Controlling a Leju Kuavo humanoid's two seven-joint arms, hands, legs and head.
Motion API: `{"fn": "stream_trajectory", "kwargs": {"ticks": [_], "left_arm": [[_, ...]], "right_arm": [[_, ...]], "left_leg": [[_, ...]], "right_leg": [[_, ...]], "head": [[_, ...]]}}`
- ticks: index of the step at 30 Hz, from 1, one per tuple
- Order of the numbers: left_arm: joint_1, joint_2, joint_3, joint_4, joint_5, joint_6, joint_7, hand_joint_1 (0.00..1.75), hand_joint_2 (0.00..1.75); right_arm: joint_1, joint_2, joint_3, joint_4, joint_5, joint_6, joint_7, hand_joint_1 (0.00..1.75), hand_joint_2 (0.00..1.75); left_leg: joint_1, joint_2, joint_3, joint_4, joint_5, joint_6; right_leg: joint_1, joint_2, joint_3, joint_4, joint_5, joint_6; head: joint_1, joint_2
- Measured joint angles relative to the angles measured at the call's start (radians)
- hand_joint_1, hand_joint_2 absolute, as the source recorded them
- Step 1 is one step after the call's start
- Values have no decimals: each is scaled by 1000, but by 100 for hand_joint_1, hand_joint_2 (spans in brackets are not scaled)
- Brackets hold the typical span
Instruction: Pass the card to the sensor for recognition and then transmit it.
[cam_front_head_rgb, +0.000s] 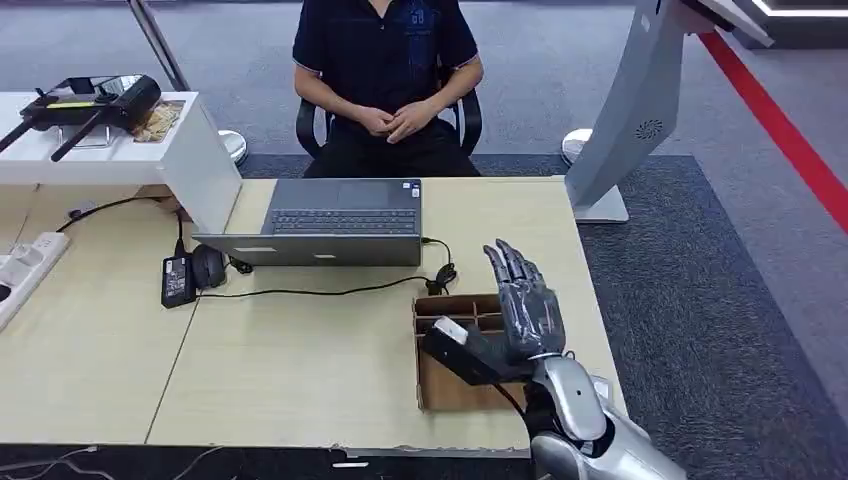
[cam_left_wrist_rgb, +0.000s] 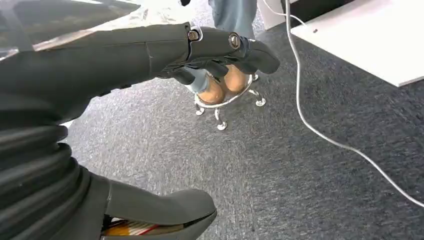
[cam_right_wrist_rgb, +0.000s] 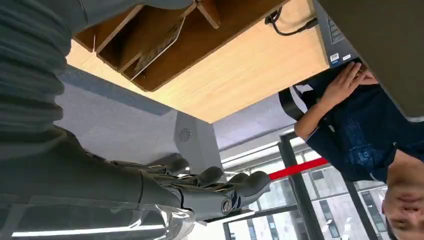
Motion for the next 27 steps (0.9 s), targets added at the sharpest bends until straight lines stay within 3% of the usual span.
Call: {"fn": "stream_trajectory", "kwargs": {"ticks": [15, 27], "left_arm": [[0, 1, 0, 2, -4, 0, -4, 0, 175], [0, 0, 0, 2, -8, 0, -4, 0, 175]], "right_arm": [[-5, -27, 39, -8, -30, 24, 41, 0, 175], [-2, -38, 46, 8, 40, -82, 72, 0, 175]], "left_leg": [[0, 0, 0, 0, 0, 0], [0, 0, 0, 0, 0, 0]], "right_leg": [[0, 0, 0, 0, 0, 0], [0, 0, 0, 0, 0, 0]], "head": [[0, 0], [0, 0]]}}
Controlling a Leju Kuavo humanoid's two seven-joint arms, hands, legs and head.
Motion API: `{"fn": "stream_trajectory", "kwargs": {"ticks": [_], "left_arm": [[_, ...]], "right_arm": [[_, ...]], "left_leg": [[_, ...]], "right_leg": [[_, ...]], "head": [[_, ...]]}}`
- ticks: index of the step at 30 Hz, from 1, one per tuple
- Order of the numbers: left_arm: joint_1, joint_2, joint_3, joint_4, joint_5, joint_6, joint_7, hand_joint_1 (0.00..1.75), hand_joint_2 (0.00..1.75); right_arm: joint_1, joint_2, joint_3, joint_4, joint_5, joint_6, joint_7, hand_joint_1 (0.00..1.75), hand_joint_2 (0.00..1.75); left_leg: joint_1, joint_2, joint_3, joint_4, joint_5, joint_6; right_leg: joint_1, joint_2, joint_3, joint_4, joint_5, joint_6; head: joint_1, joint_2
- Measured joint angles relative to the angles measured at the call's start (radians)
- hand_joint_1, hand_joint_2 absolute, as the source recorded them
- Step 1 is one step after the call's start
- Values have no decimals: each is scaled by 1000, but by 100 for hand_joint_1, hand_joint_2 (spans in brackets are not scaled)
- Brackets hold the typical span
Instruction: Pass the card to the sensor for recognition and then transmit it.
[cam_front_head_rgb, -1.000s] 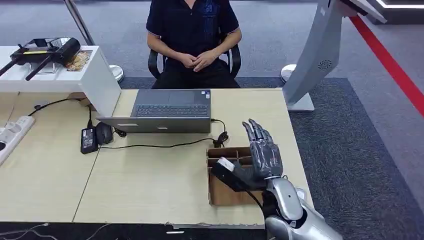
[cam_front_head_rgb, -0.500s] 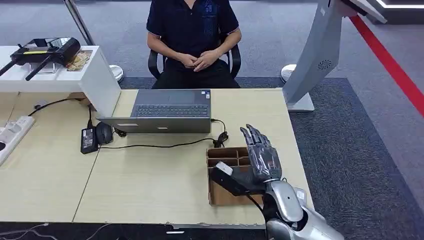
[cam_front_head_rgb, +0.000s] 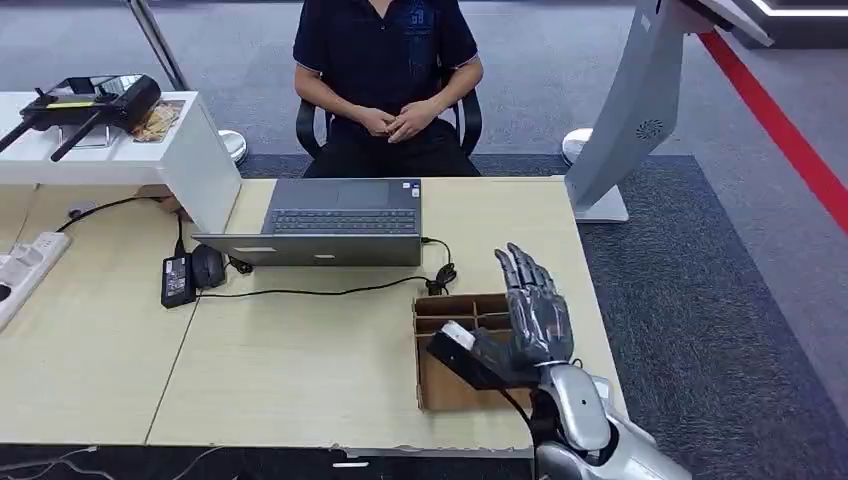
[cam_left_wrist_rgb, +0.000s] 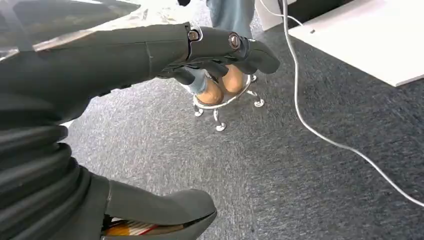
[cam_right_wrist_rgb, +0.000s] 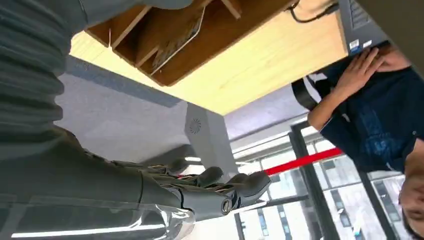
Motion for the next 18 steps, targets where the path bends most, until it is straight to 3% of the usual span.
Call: {"fn": "stream_trajectory", "kwargs": {"ticks": [18], "left_arm": [[0, 0, 0, 2, -1, 0, 0, 0, 175]], "right_arm": [[11, -2, 0, 28, 37, -16, 11, 0, 175]], "left_leg": [[0, 0, -1, 0, 0, 0]], "right_leg": [[0, 0, -1, 0, 0, 0]], "head": [[0, 0]]}}
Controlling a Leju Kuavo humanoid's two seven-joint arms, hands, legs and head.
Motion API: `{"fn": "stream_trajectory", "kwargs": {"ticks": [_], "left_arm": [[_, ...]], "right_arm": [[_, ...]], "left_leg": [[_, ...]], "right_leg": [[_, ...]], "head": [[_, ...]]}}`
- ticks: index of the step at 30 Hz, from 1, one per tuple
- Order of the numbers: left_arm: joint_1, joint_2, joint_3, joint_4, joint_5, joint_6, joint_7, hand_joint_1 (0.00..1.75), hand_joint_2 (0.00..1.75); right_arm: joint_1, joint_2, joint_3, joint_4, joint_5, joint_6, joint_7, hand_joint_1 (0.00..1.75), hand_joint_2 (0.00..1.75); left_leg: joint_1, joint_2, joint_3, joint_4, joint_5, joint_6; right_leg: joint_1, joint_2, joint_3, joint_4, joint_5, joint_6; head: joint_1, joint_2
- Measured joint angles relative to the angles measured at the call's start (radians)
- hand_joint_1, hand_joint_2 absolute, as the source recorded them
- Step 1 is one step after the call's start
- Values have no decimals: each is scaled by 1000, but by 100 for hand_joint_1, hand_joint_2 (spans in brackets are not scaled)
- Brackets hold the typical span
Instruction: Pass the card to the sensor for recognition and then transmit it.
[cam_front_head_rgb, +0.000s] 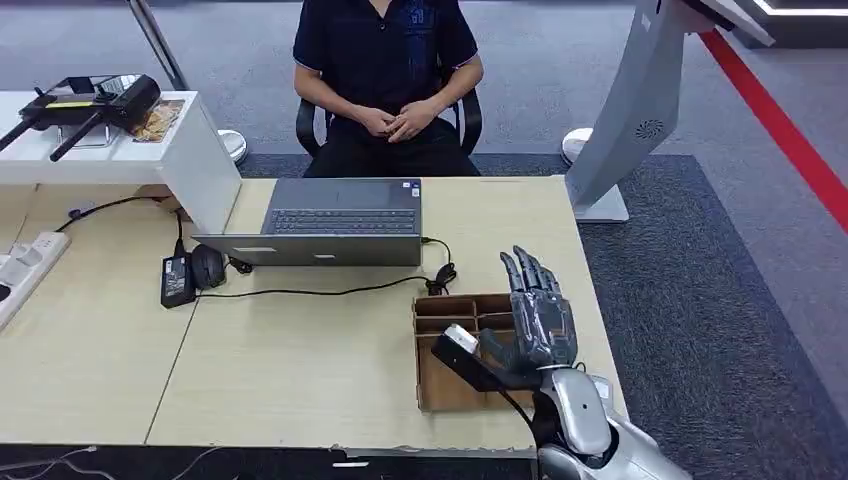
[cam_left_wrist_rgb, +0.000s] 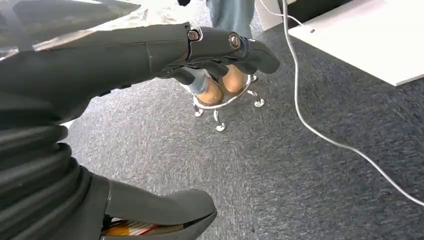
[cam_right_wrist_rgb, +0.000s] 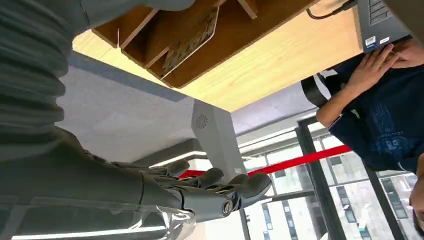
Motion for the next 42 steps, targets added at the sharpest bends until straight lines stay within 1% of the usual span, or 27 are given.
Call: {"fn": "stream_trajectory", "kwargs": {"ticks": [15, 26, 42], "left_arm": [[0, 0, 0, 0, 1, 0, -2, 0, 175], [0, 0, 0, 0, -1, 0, -2, 0, 175], [0, 0, 0, 0, -4, 0, -5, 0, 175]], "right_arm": [[1, 0, 0, 10, 32, 11, 4, 0, 175], [7, 0, -19, 21, 103, -6, 39, 0, 175], [12, 0, -35, 39, 145, 0, 46, 0, 175]], "left_leg": [[0, 0, 0, 0, 0, 0], [0, 0, 0, 0, 0, 0], [0, 0, 0, 0, 0, 0]], "right_leg": [[0, 0, 0, 0, 0, 0], [0, 0, 0, 0, 0, 0], [0, 0, 0, 0, 0, 0]], "head": [[0, 0], [0, 0], [0, 0]]}}
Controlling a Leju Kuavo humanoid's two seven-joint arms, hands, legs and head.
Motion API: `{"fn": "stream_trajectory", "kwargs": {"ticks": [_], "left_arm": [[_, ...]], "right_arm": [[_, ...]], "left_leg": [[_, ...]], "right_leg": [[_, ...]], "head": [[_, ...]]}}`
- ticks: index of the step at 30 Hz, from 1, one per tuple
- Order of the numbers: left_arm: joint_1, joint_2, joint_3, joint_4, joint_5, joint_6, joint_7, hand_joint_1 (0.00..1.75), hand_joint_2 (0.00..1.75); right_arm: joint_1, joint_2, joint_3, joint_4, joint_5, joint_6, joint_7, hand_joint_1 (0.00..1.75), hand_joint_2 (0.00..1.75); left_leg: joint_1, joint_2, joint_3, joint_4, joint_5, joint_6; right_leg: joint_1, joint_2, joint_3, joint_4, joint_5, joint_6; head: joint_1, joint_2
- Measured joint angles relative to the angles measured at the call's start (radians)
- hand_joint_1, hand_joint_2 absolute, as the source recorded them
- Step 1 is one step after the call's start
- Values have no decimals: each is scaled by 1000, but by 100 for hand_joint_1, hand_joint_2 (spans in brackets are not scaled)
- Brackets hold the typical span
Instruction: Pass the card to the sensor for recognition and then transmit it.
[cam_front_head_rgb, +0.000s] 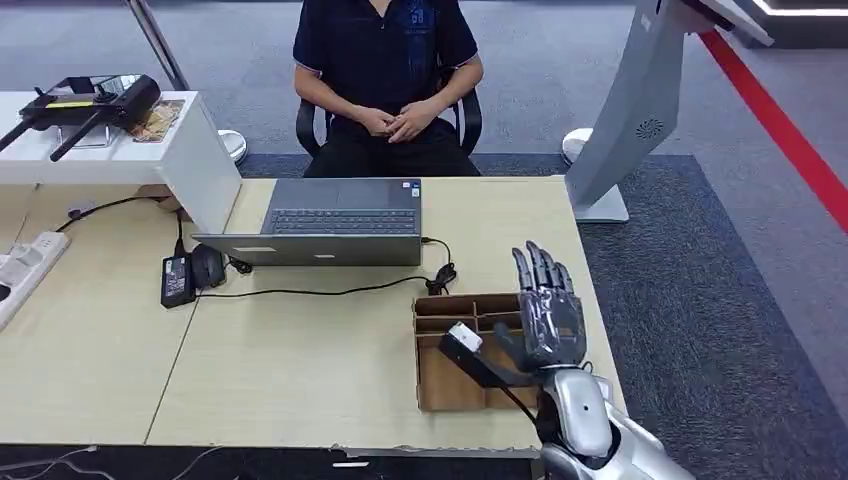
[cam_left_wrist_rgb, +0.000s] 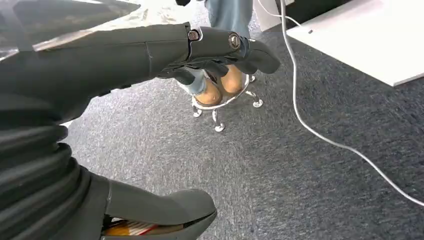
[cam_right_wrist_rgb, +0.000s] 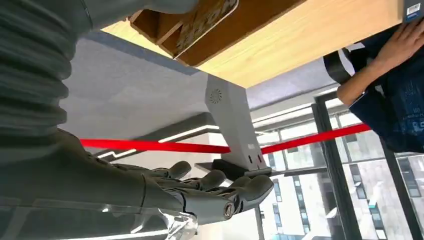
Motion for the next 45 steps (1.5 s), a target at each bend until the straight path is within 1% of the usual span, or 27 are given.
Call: {"fn": "stream_trajectory", "kwargs": {"ticks": [11, 45], "left_arm": [[0, 0, 0, 0, 0, 0, 0, 0, 175], [0, 0, 0, 0, 3, 0, -1, 0, 175]], "right_arm": [[2, 0, -1, 4, 6, 18, 0, 0, 175], [5, 11, 1, 34, 12, 19, -13, 0, 175]], "left_leg": [[0, 0, 0, 0, 0, 0], [0, 0, 0, 0, 0, 0]], "right_leg": [[0, 0, 0, 0, 0, 0], [0, 0, 0, 0, 0, 0]], "head": [[0, 0], [0, 0]]}}
